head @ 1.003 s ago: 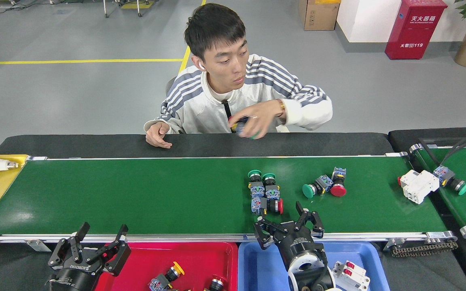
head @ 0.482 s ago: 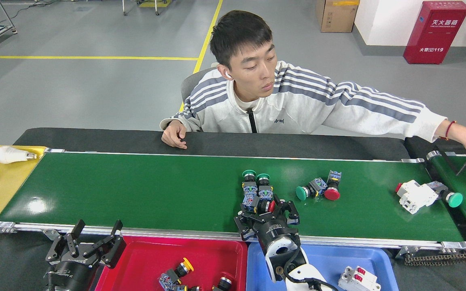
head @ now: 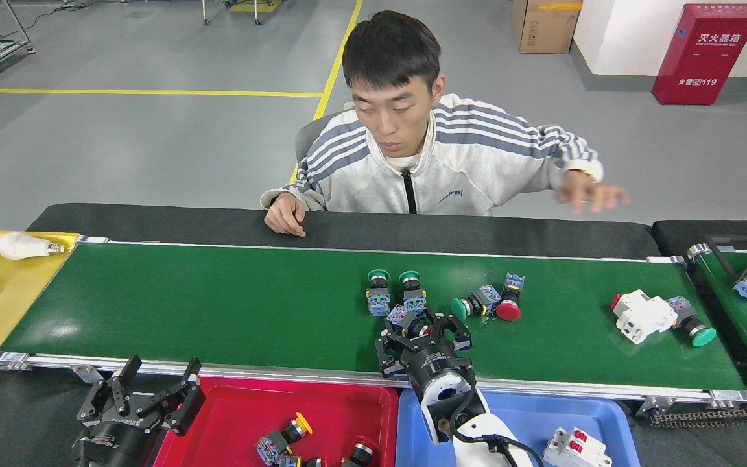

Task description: Pick switch part from conveyor to tray

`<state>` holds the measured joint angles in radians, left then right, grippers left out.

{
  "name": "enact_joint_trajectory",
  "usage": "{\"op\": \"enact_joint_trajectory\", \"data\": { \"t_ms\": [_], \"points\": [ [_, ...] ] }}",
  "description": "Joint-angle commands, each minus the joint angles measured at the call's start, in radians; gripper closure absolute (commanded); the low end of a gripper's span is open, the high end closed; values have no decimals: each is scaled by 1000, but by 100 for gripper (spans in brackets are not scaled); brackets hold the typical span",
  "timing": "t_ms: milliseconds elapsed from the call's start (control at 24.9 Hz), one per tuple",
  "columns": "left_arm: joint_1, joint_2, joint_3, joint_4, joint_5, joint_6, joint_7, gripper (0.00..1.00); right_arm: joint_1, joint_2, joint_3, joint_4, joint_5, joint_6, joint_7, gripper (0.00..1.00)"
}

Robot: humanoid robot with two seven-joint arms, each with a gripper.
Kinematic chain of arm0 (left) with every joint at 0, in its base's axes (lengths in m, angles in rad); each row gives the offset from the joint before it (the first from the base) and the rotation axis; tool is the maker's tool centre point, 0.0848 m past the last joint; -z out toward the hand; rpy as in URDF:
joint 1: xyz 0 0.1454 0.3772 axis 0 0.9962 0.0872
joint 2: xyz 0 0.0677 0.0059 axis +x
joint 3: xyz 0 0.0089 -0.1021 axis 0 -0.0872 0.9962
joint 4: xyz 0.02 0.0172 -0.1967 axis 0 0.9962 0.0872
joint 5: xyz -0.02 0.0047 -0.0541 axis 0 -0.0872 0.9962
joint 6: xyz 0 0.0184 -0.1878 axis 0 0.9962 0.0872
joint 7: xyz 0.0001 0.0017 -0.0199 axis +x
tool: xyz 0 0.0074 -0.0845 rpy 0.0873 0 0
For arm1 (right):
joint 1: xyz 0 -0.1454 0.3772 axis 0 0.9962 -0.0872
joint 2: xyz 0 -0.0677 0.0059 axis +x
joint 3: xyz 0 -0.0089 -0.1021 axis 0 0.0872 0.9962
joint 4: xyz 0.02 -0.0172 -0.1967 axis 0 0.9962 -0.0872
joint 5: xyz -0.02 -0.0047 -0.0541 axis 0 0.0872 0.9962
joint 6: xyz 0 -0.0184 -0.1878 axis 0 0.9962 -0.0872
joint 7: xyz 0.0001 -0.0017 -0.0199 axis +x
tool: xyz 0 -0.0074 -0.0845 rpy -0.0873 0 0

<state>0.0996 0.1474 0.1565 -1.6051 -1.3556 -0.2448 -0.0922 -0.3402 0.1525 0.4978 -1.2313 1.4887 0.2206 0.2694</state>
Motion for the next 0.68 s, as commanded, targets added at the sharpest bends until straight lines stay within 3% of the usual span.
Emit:
{"op": "enact_joint_trajectory", "data": {
  "t_ms": [0, 161, 201, 241, 281, 321, 522, 642],
  "points": [
    [-3, 12, 3, -16, 1, -4, 3, 0, 6, -2, 33, -68, 1, -7, -25, 98],
    [-3, 12, 3, -18, 1, -5, 3, 0, 102, -7, 218, -200, 4, -23, -30, 97],
    [-3, 12, 5, -18, 1, -5, 3, 0, 121, -8, 265, -218, 4, -23, -32, 92],
    [-3, 12, 3, -19, 1, -5, 3, 0, 138, -18, 327, -234, 5, -23, -35, 63],
    [-3, 12, 3, -19, 1, -5, 3, 0, 145, -33, 380, -241, 5, -23, -39, 10],
    [-3, 12, 1, -19, 1, -5, 3, 0, 150, -39, 404, -249, 5, -23, -47, 0],
    [-14, 11, -11, -19, 0, -7, 3, 0, 171, -54, 438, -278, 5, -23, -78, 0],
    [-23, 8, -43, -33, -3, -36, 2, 0, 175, -99, 413, -326, 2, -12, -136, 0]
  ]
}}
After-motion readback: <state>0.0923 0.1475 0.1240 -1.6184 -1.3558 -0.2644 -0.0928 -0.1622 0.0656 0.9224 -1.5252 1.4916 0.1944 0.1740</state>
